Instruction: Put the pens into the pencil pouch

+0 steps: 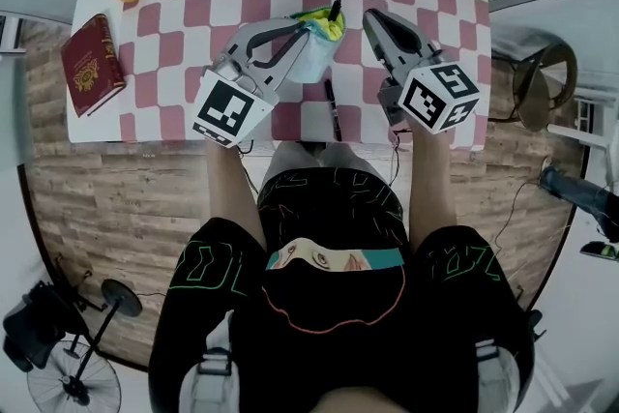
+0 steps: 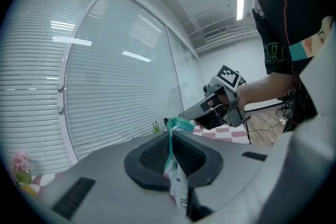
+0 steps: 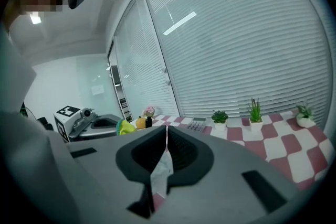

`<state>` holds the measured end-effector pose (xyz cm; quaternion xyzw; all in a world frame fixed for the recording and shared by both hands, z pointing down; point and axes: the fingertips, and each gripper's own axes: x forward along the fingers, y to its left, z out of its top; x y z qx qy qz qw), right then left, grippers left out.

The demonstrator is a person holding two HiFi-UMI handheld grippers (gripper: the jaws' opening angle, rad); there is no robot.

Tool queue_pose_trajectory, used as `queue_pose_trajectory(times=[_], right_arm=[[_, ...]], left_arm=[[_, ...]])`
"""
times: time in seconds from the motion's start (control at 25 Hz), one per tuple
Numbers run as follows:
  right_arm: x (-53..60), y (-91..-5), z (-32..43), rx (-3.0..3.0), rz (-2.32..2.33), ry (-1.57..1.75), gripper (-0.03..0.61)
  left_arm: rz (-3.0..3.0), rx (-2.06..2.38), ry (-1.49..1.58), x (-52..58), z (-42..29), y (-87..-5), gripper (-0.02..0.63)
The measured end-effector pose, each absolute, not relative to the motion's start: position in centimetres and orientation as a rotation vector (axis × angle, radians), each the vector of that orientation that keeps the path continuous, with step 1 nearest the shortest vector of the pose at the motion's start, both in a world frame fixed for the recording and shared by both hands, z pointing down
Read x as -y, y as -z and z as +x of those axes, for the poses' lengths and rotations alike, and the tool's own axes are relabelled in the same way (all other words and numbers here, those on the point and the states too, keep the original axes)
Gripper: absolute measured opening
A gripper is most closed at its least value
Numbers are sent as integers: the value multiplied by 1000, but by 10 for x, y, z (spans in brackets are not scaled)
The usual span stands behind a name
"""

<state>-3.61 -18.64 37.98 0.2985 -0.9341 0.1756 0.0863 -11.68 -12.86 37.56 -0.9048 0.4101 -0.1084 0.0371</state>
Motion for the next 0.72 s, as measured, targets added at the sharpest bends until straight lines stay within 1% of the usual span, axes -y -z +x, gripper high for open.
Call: queue_pose_trajectory(times=[0.24,0.72], right_arm=[[172,-422,-42,2620,804,-553,2],[119,-509,-53,2268,624,-617,2]], left_arm=[[-2767,-1300,344,123,-134,-380,15],[-2821,-1290,338,104,-152,-398,15]])
